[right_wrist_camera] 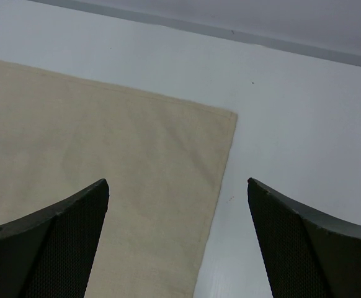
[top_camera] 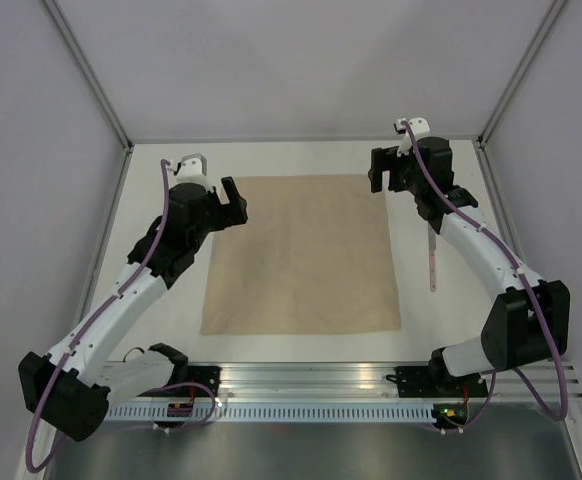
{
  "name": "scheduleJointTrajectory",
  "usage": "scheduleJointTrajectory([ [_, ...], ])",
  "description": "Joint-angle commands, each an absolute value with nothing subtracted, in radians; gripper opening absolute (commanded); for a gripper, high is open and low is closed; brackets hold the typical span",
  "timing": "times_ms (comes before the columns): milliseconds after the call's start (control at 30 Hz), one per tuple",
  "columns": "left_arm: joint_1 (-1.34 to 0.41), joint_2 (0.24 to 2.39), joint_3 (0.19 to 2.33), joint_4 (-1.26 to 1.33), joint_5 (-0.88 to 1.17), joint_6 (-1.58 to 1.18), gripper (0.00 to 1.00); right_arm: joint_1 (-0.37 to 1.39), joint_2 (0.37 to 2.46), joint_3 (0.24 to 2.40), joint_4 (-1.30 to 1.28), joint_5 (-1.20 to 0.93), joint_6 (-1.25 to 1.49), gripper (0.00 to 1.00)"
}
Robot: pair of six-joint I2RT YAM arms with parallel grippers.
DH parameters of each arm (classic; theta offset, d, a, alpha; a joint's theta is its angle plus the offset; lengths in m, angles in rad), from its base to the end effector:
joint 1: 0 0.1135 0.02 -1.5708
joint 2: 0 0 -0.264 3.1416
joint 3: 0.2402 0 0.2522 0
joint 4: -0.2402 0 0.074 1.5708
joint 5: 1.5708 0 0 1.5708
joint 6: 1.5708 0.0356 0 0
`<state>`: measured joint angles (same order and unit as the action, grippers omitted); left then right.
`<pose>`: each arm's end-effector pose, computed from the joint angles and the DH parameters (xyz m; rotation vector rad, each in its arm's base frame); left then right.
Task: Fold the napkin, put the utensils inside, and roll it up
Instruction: Fold the napkin at the center of the board.
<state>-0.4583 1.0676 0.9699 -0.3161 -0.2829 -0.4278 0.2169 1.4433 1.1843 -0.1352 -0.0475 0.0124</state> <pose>0.2209 -0.0979 0.3371 -0.1532 1.9733 -0.2982 0.3314 0.0748 0.3285 -0.2321 1.9560 0.1968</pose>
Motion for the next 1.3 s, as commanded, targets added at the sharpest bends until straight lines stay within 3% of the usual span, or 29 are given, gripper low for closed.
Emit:
scheduleJointTrajectory([
  [0, -0.457, 1.045, 1.034, -0.322, -0.313, -0.394, 1.0, 0.219, 1.459, 1.215, -0.137, -0.049, 0.009, 0.98],
  [167, -0.457, 1.06, 1.106, -0.347, -0.328, -0.377, 1.0, 0.218, 1.482, 1.227, -0.156, -0.129, 0.009, 0.98],
  [267, -0.456, 1.084, 1.219, -0.397, -0.334, -0.376, 1.0, 0.267, 1.512, 1.253, -0.178, -0.141, 0.011, 0.9],
  [533, -0.457, 1.152, 1.434, -0.485, -0.345, -0.396, 1.0, 0.745, 1.655, 1.284, -0.189, -0.008, -0.031, 0.63],
  [700, -0.457, 1.15, 1.496, -0.514, -0.342, -0.403, 1.0, 1.0, 1.765, 1.318, -0.183, 0.057, -0.049, 0.6],
  [1067, -0.457, 1.129, 1.56, -0.568, -0.377, -0.362, 1.0, 1.264, 1.928, 1.41, -0.12, 0.075, -0.087, 0.43],
  [1267, -0.457, 1.12, 1.56, -0.587, -0.403, -0.354, 1.0, 1.347, 2.028, 1.486, -0.109, 0.054, -0.067, 0.39],
])
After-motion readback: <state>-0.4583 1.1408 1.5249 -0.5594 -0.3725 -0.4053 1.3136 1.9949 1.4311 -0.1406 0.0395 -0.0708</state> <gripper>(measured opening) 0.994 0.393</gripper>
